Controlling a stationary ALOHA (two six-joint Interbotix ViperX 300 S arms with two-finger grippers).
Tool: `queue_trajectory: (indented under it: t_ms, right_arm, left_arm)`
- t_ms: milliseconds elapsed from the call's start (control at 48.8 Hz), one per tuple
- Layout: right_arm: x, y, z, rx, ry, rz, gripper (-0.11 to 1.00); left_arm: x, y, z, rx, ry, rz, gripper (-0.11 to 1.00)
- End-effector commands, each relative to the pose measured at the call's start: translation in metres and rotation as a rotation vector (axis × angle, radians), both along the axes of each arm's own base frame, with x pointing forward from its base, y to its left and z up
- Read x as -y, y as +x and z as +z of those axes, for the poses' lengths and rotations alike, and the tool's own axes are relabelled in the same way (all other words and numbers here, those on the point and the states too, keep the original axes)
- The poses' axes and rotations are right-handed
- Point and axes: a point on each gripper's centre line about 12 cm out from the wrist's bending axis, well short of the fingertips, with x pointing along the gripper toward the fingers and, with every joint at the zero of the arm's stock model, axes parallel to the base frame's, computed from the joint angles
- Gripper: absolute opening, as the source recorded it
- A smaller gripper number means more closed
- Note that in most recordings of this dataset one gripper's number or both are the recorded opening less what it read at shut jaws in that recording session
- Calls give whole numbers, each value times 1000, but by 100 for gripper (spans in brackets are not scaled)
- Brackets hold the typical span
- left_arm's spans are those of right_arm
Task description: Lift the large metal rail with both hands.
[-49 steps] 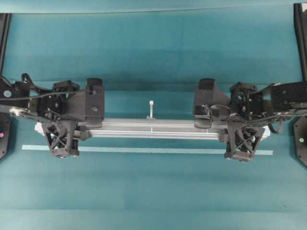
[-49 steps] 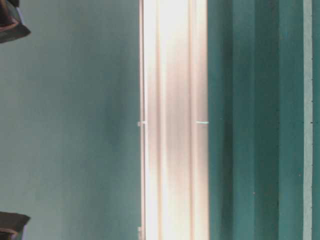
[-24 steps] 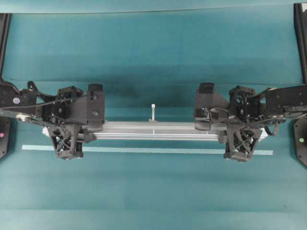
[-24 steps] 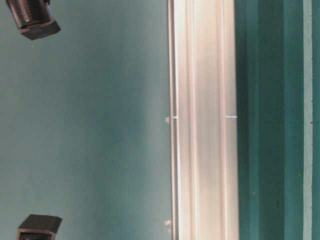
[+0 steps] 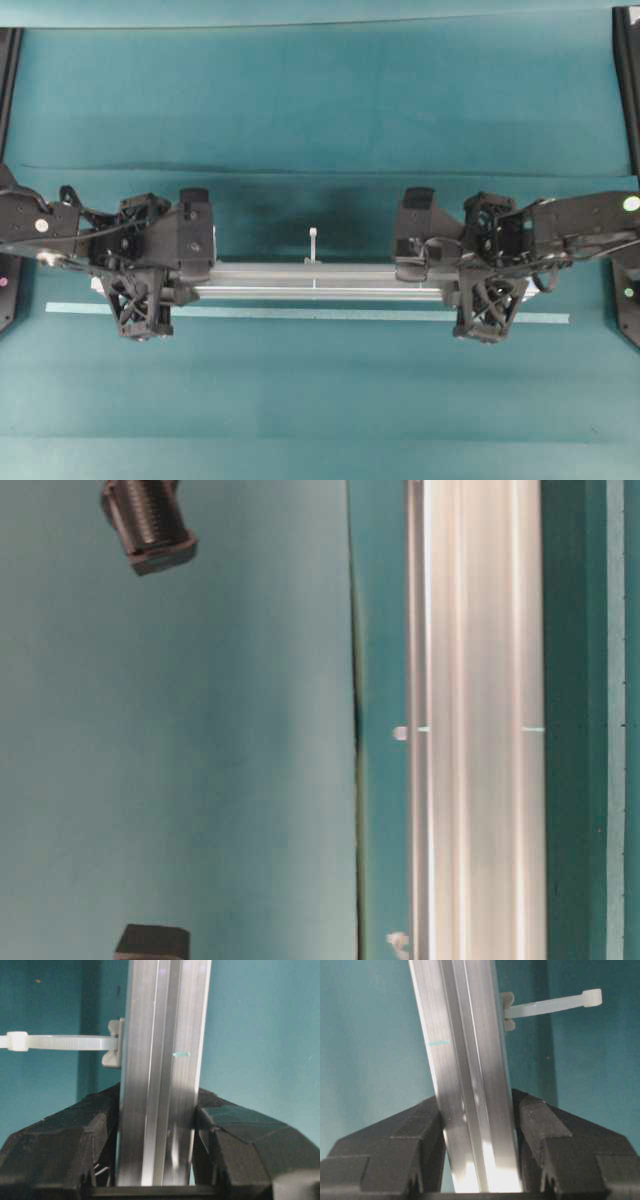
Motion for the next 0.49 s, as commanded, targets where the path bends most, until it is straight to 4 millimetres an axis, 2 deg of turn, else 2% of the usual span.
queue_trajectory:
  t_ms: [0,471]
  right_arm:
    - [0,1,-4,-8,6,-15,39]
    - [-7,5,-21,-2,15,-10,39]
  left_arm:
    - [3,2,0,15,-9,6,36]
    - [7,7,-18,3,-10,-9,36]
